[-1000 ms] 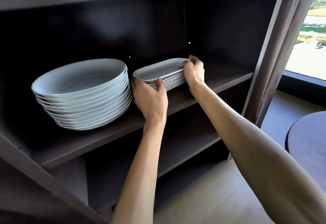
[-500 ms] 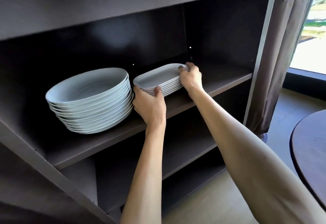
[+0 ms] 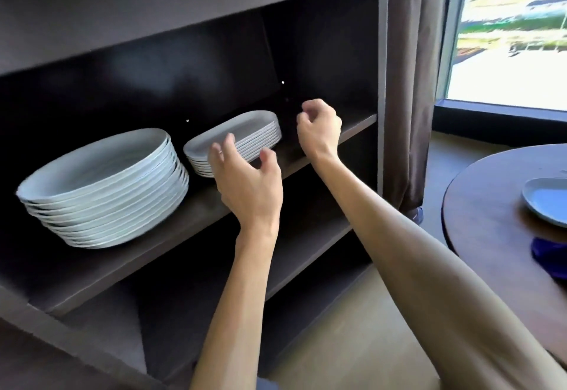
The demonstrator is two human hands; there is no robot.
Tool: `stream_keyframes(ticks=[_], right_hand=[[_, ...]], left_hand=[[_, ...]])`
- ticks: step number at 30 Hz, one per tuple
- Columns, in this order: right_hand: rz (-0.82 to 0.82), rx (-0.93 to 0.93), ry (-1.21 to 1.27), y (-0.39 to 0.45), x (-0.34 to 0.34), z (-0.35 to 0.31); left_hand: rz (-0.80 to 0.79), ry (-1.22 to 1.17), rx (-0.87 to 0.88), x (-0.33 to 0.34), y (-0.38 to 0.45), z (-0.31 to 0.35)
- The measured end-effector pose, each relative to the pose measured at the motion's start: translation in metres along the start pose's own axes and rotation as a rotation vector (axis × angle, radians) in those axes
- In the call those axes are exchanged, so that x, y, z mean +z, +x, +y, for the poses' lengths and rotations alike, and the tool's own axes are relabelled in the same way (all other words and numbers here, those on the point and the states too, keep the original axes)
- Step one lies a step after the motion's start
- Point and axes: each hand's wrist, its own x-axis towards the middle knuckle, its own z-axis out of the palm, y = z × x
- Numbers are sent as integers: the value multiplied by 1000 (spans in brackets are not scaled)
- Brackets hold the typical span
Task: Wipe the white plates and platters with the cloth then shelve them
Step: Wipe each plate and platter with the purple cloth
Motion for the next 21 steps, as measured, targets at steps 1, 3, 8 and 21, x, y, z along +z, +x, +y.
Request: stream_keyframes(ticks=[1,3,8,21], right_hand=[[20,-11,-7,-3,-21,3],[86,-13,-62,-7,-70,9],[245,84,-473,-28,-223,34],[396,446,-1320,-141,-414,148]], left_hand=[[3,-54,52,6,-10,9],[-37,-195,117,25,-31,26],[-424,-410,-24,90,-101,72],[-1171,-74,-167,273,-247,124]])
